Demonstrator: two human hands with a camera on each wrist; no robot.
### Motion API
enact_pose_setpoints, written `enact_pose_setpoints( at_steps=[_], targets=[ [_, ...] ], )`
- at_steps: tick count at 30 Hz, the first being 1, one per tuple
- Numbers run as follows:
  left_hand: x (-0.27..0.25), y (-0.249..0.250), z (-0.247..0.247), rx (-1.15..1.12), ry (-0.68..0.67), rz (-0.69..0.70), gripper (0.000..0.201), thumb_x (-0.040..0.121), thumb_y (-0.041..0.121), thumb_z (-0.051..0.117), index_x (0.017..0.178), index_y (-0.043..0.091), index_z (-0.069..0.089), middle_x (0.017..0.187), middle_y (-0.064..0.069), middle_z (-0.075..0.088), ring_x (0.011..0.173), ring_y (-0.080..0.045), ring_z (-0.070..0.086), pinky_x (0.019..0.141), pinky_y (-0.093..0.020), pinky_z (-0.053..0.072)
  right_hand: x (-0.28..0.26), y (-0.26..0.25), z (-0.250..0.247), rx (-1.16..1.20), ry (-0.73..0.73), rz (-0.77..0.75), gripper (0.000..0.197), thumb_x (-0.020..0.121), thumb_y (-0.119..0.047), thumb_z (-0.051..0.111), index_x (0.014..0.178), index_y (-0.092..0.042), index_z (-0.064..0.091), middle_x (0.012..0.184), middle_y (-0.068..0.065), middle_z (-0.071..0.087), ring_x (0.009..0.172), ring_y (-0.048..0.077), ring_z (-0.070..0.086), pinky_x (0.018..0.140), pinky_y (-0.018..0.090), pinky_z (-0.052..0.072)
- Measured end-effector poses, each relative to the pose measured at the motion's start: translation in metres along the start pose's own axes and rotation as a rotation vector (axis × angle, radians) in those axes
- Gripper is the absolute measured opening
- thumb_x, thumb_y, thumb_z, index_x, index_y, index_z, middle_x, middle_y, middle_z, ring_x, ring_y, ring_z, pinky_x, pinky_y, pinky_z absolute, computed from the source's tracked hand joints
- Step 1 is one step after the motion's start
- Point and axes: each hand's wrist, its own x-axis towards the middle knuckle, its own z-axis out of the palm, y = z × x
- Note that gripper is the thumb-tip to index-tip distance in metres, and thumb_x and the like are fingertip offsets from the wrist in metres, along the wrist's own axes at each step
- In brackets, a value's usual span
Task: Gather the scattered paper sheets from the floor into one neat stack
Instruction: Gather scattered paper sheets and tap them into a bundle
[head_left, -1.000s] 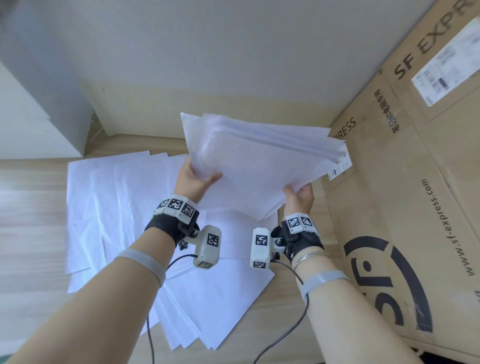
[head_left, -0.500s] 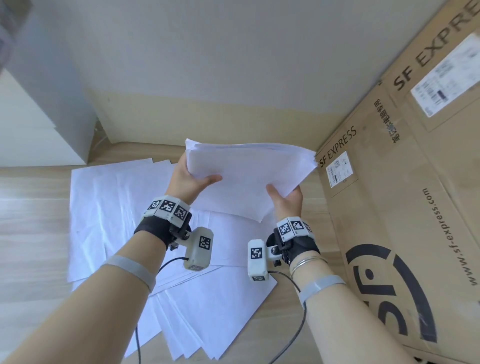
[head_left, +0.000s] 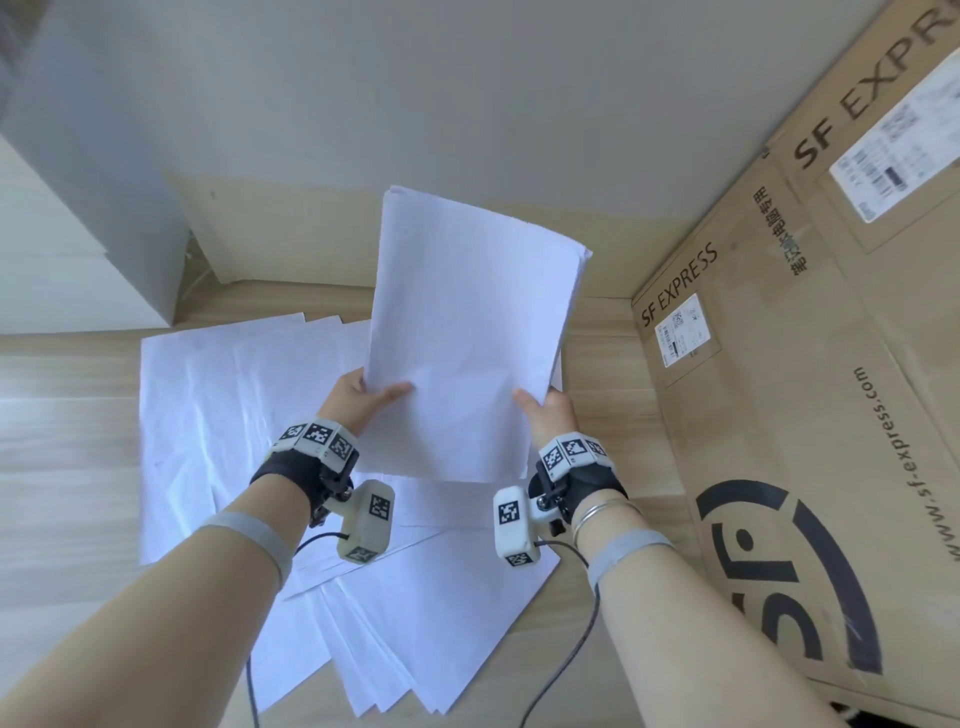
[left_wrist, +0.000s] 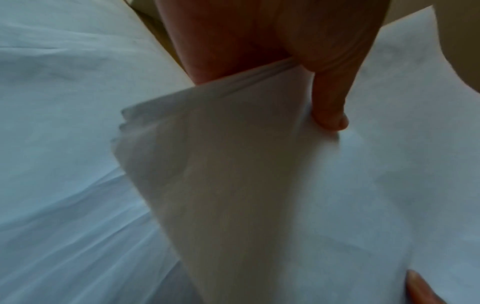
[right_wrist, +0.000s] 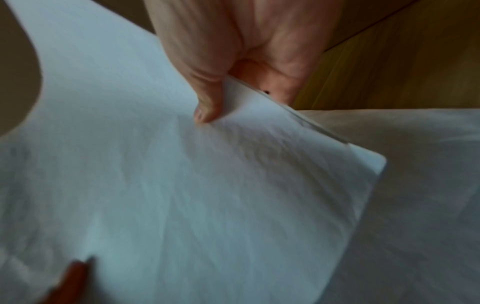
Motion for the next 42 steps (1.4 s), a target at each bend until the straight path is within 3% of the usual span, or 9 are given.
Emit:
enact_pose_setpoints(
  at_steps=[5,9,15,21,27,34,37,40,42],
  targets=[
    [-0.001,-0.032,-0.013,-0.018,0.085,-0.109,0.009,0.088,0.011,0.058,0.094,0.007,0.053,0.075,-0.009,0.057,0.085,-0.026,0.052,0.071,-0.03,0.044,0.008,0.027,0.011,-0.125,-0.087,0.016,0.041,0.084,-0.035,0.058,0.101,0.002,0.061,0.091,0.008,0.058,0.085,0.019,0.053,0.079,0.03,0.042],
    [-0.004,-0.061,-0.032,-0.006,0.118,-0.2,0.01,0.09,0.01,0.056,0.099,0.007,0.055,0.084,-0.013,0.058,0.084,-0.026,0.052,0.077,-0.035,0.041,0.015,0.061,0.002,-0.393,0.095,0.282,0.055,0.082,-0.028,0.064,0.132,-0.018,0.043,0.138,0.01,0.044,0.123,0.032,0.047,0.103,0.038,0.04],
    [-0.007,-0.087,-0.05,0.006,0.15,-0.292,0.008,0.089,0.009,0.057,0.096,0.005,0.054,0.084,-0.014,0.057,0.083,-0.027,0.053,0.078,-0.035,0.042,0.009,0.079,0.004,-0.517,0.14,0.368,0.092,0.07,-0.024,0.078,0.143,-0.02,0.023,0.147,0.012,0.03,0.133,0.033,0.034,0.106,0.042,0.034],
    [-0.003,-0.104,-0.057,0.041,0.204,-0.359,0.024,0.086,0.01,0.061,0.108,-0.001,0.061,0.094,-0.017,0.06,0.087,-0.029,0.056,0.087,-0.043,0.048,0.006,0.067,0.003,-0.505,0.035,0.416,0.051,0.084,-0.012,0.062,0.128,0.004,0.044,0.13,0.018,0.056,0.116,0.033,0.056,0.09,0.033,0.046],
    [-0.002,-0.107,-0.059,0.054,0.207,-0.361,0.025,0.086,0.009,0.06,0.108,-0.002,0.06,0.092,-0.017,0.06,0.084,-0.029,0.056,0.078,-0.036,0.045,-0.002,0.059,0.009,-0.506,0.052,0.448,0.033,0.085,-0.009,0.055,0.115,0.006,0.054,0.105,0.019,0.065,0.095,0.033,0.063,0.078,0.031,0.048],
    [-0.004,-0.112,-0.061,0.039,0.212,-0.38,0.025,0.086,0.009,0.059,0.109,-0.001,0.06,0.093,-0.018,0.061,0.084,-0.03,0.057,0.078,-0.038,0.046,-0.007,0.059,0.018,-0.387,0.068,0.395,0.048,0.083,0.0,0.057,0.128,-0.003,0.042,0.124,0.016,0.055,0.109,0.032,0.056,0.08,0.03,0.044],
    [-0.006,-0.114,-0.062,0.032,0.214,-0.381,0.024,0.086,0.009,0.059,0.109,-0.001,0.06,0.093,-0.018,0.061,0.085,-0.03,0.057,0.08,-0.039,0.046,-0.006,0.056,0.012,-0.399,0.014,0.487,0.041,0.085,-0.008,0.058,0.124,0.001,0.048,0.109,0.016,0.061,0.098,0.03,0.058,0.077,0.029,0.044],
    [-0.007,-0.117,-0.065,0.024,0.219,-0.383,0.023,0.086,0.009,0.059,0.108,0.001,0.06,0.093,-0.017,0.061,0.085,-0.03,0.057,0.081,-0.04,0.046,-0.004,0.056,-0.004,-0.391,-0.084,0.486,0.035,0.09,-0.016,0.055,0.123,-0.008,0.049,0.132,0.019,0.052,0.122,0.033,0.05,0.079,0.024,0.034],
    [-0.008,-0.118,-0.066,0.021,0.227,-0.384,0.024,0.086,0.008,0.059,0.109,0.001,0.06,0.093,-0.017,0.061,0.085,-0.03,0.057,0.081,-0.04,0.046,-0.003,0.052,-0.008,-0.406,-0.037,0.439,0.031,0.089,-0.009,0.055,0.119,-0.002,0.05,0.124,0.022,0.055,0.114,0.033,0.054,0.079,0.026,0.036]
  ],
)
